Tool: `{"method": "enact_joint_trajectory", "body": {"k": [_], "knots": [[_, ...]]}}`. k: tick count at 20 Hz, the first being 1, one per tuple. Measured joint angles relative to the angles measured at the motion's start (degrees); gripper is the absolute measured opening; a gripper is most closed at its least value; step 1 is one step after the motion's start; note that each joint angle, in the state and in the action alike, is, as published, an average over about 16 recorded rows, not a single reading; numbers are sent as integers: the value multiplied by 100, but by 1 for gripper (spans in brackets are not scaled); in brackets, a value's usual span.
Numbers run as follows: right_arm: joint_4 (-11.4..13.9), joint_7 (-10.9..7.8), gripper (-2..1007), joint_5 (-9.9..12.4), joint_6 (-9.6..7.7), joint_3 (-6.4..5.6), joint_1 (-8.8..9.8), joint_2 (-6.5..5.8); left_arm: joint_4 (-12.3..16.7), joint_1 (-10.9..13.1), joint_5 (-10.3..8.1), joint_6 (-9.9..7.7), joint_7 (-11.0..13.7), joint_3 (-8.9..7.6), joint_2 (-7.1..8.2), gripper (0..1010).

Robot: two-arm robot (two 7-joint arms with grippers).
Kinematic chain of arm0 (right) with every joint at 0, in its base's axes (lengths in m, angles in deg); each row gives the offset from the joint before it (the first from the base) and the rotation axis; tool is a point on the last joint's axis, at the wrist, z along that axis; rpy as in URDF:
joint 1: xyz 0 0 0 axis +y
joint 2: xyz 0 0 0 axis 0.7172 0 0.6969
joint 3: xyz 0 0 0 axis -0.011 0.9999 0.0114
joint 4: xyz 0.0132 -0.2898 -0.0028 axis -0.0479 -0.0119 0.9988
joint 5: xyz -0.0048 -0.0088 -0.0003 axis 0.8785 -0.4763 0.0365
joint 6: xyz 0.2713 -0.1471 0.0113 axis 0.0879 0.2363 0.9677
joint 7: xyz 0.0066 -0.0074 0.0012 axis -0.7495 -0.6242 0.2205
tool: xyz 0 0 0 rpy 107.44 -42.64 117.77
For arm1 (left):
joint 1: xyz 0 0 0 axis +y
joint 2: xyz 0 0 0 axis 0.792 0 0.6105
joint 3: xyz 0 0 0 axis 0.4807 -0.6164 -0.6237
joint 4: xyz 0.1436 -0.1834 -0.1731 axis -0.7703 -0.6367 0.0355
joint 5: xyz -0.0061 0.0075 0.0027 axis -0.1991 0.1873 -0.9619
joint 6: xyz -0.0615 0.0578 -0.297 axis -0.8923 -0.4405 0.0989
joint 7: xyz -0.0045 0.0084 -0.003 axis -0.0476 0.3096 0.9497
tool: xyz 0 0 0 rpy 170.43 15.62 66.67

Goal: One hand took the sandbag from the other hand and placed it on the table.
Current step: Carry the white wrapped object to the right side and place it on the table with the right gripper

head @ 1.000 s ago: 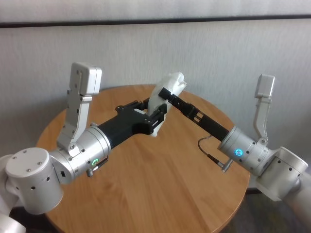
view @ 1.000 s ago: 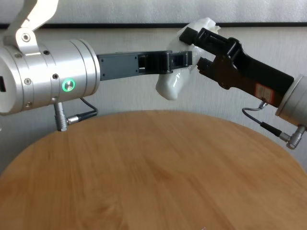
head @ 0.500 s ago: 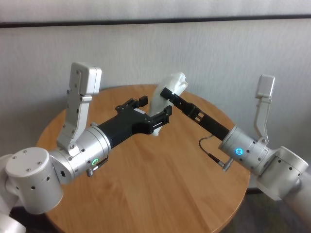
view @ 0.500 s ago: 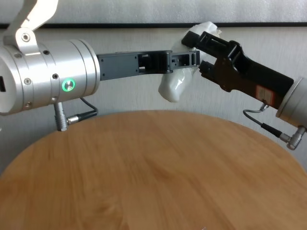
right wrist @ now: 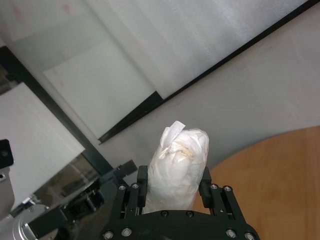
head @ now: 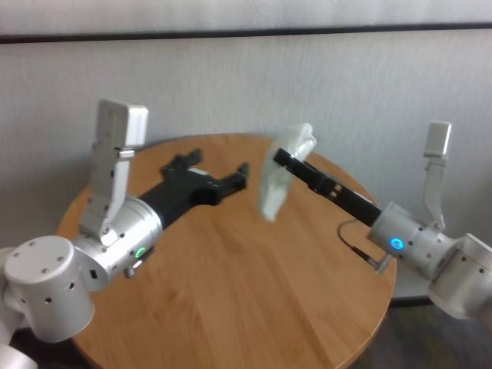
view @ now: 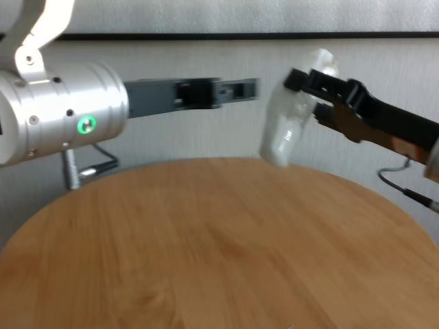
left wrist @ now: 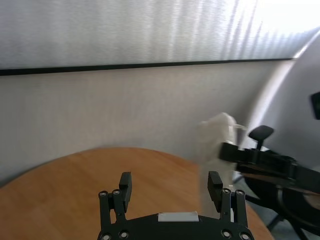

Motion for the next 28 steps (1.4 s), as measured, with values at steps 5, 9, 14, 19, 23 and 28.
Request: {"method": "enact_joint_trajectory", "body": {"k": [5, 9, 14, 19, 23, 28], "knots": [[253, 398, 595, -340, 25, -41, 149, -360, 18, 121, 276, -151, -707, -173, -151, 1000], [500, 864, 595, -632, -85, -68, 291, -706, 15, 219, 528, -335, -1255, -297, -313, 1000], [769, 1484, 595, -967, -370, -89, 446, -1121, -18, 293, 767, -540, -1694, -364, -484, 1000], [928, 1947, 595, -1252, -724, -65, 492, -1367, -58, 319, 889, -668, -1889, -370, -578, 1000], [928, 2175, 595, -1466, -1000, 11, 409, -1389, -71, 322, 905, -702, -1906, -366, -596, 1000], [781, 2283, 595, -1735, -1293, 173, 190, -1240, -67, 316, 883, -681, -1888, -362, -580, 1000]]}}
